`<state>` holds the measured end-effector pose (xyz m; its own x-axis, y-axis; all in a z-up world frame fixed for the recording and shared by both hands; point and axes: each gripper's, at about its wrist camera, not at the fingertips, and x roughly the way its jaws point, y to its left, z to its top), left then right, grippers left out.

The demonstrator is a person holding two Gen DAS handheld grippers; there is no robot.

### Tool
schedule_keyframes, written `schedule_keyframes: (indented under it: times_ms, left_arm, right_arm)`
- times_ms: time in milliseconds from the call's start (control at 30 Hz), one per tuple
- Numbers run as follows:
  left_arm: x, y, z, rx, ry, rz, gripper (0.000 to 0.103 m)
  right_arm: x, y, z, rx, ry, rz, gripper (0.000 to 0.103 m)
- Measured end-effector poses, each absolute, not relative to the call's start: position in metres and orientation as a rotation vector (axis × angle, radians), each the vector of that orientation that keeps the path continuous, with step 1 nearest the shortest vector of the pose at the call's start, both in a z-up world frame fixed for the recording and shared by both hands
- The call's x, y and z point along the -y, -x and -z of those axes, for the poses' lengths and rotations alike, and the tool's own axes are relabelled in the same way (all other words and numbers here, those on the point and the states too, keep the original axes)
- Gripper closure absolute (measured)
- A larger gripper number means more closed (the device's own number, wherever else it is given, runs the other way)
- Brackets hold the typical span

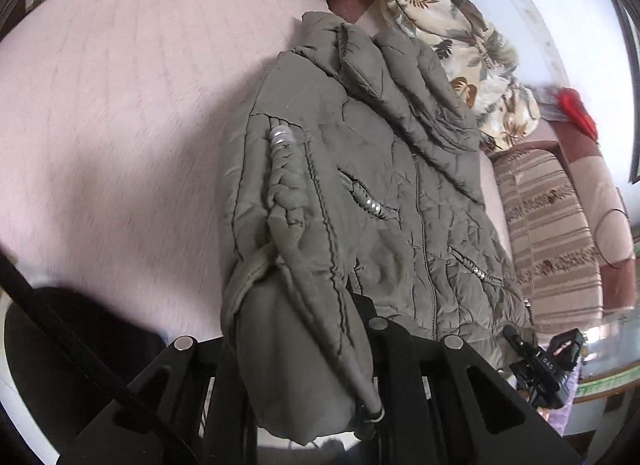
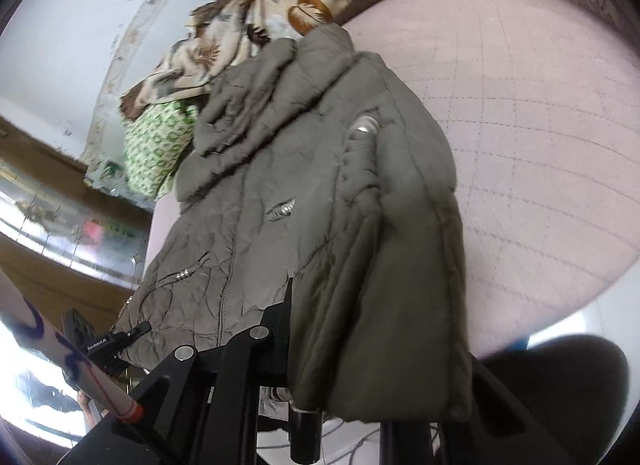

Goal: Fold large clothes

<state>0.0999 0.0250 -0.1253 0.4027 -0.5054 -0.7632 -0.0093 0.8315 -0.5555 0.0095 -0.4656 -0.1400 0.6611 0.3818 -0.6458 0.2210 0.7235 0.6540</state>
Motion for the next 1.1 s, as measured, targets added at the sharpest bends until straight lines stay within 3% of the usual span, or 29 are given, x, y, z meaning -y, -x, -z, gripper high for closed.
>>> schedule_keyframes:
  times_ms: [267,467,833,1100]
  left_arm:
    - [-0.035,-0.042,0.132,-1.133,0.557,0.329,0.088]
    - [-0.023,-0.057,0.091,-1.055,0.515,0.321,0.088]
    - [0.007,-0.194,-0.014,-0.877,0.446,0.244,0.087]
    - [0.045,-0.345,-0.004,-0.910,0.378,0.113,0.087]
  right_arm:
    - [0.466,0.062,0.139,-0.878,-0.813,-0.158,0.084]
    - [0.466,0.068,0.133,-0.889,-0.827,-0.164,0.084]
    - [0.469,-0.042,0.019,-0.698,-0.719,-0.197,0.084]
    - [0.486,-0.180,-0.017,-0.663,-0.680,-0.123,0.084]
